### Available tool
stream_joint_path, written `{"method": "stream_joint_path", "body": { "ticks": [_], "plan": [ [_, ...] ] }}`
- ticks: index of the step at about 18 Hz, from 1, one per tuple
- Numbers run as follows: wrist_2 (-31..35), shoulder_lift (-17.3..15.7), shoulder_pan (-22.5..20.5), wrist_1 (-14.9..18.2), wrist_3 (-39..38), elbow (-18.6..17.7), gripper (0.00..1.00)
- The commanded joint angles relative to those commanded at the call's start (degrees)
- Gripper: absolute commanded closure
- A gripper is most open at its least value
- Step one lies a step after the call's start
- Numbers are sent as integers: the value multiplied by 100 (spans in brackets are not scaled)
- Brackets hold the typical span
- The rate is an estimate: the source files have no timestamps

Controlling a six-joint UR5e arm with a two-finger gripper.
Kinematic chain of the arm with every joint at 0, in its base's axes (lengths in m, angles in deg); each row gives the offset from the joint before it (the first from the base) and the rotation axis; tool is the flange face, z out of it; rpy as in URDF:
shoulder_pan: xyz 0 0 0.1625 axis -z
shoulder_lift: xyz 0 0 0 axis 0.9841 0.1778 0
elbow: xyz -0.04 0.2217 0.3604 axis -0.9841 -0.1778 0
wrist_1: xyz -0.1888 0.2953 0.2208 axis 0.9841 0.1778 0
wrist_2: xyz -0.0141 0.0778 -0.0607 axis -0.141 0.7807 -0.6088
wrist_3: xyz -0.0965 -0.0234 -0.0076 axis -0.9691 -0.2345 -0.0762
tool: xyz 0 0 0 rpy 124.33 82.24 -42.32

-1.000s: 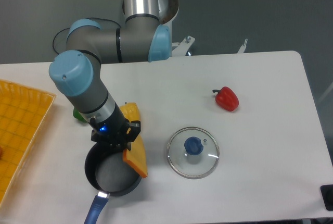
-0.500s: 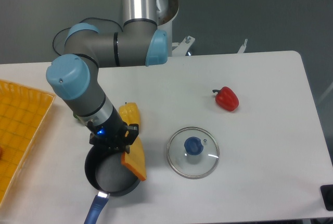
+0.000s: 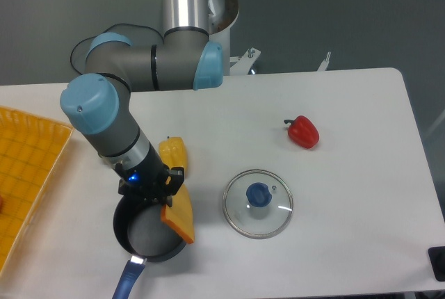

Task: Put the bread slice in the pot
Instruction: 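Hold the bread slice above the saucepan rim, adjusting position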

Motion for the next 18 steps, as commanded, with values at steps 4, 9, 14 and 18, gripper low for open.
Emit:
{"method": "stream_joint_path", "body": {
  "ticks": [4,9,14,18],
  "plan": [
    [36,0,9,0,17,0,93],
    [36,61,17,0,18,0,93],
    [123,123,131,-9,0,0,93],
    [123,158,158,-26,-18,-9,93]
  ]
}}
